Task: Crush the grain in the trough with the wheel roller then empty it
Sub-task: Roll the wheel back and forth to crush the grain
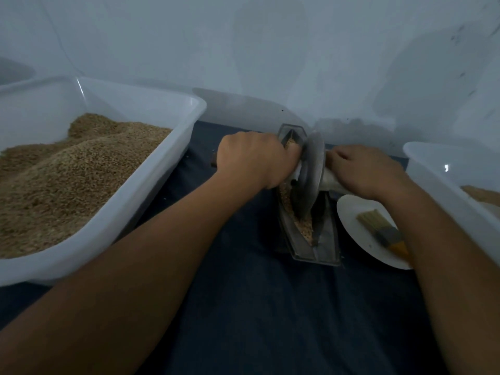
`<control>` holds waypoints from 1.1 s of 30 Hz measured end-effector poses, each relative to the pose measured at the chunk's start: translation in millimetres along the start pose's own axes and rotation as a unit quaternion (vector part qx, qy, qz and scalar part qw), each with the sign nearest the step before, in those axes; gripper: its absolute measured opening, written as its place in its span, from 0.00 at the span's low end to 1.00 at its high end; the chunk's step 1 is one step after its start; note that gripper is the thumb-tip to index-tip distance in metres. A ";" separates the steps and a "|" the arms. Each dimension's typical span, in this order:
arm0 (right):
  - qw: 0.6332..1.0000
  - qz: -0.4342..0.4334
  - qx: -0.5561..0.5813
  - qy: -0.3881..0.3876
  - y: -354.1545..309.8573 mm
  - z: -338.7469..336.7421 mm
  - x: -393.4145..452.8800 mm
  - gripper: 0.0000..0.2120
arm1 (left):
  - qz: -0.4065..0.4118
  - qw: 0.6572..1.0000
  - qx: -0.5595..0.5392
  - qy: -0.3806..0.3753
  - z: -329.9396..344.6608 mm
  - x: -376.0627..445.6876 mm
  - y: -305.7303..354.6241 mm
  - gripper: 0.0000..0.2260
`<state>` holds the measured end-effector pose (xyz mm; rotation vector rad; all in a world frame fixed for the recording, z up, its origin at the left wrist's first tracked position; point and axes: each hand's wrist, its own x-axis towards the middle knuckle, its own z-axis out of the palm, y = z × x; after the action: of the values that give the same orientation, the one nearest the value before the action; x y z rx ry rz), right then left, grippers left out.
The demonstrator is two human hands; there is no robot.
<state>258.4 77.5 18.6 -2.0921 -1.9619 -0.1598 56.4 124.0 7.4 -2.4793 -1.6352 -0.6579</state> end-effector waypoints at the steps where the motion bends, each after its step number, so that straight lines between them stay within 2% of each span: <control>1: 1.000 0.001 -0.006 0.015 1.2 1.8 2.2 0.33 | -0.004 1.000 -0.003 -0.001 1.1 1.7 -0.2 0.26; 5: 0.999 0.014 -0.003 0.041 4.9 7.5 16.9 0.30 | -0.023 0.999 -0.024 0.003 4.7 9.4 -1.6 0.22; 10: 1.000 0.020 0.019 0.006 9.6 11.3 39.6 0.30 | -0.031 0.999 -0.039 -0.003 11.5 25.8 -5.4 0.19; 17: 0.998 0.032 0.045 -0.006 16.7 17.6 59.4 0.30 | -0.033 0.999 -0.037 -0.001 19.0 49.0 -5.7 0.24; 20: 0.998 0.040 0.046 0.006 18.8 17.4 70.7 0.24 | -0.039 0.998 -0.039 0.001 21.3 55.8 -7.1 0.23; 24: 0.998 0.041 0.051 0.000 21.2 17.0 84.2 0.21 | -0.048 0.998 -0.040 -0.004 23.4 66.2 -7.4 0.23; 28: 0.999 0.025 0.030 -0.010 28.1 19.9 93.0 0.20 | -0.040 0.999 -0.026 0.008 25.1 74.3 -4.1 0.19; 33: 1.000 0.019 0.013 -0.015 30.3 17.9 107.7 0.20 | -0.041 0.999 -0.026 0.006 26.5 81.7 -6.4 0.22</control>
<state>294.9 184.5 25.9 -2.1252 -1.9296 -0.0970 85.5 204.6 15.6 -2.4484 -1.7449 -0.7332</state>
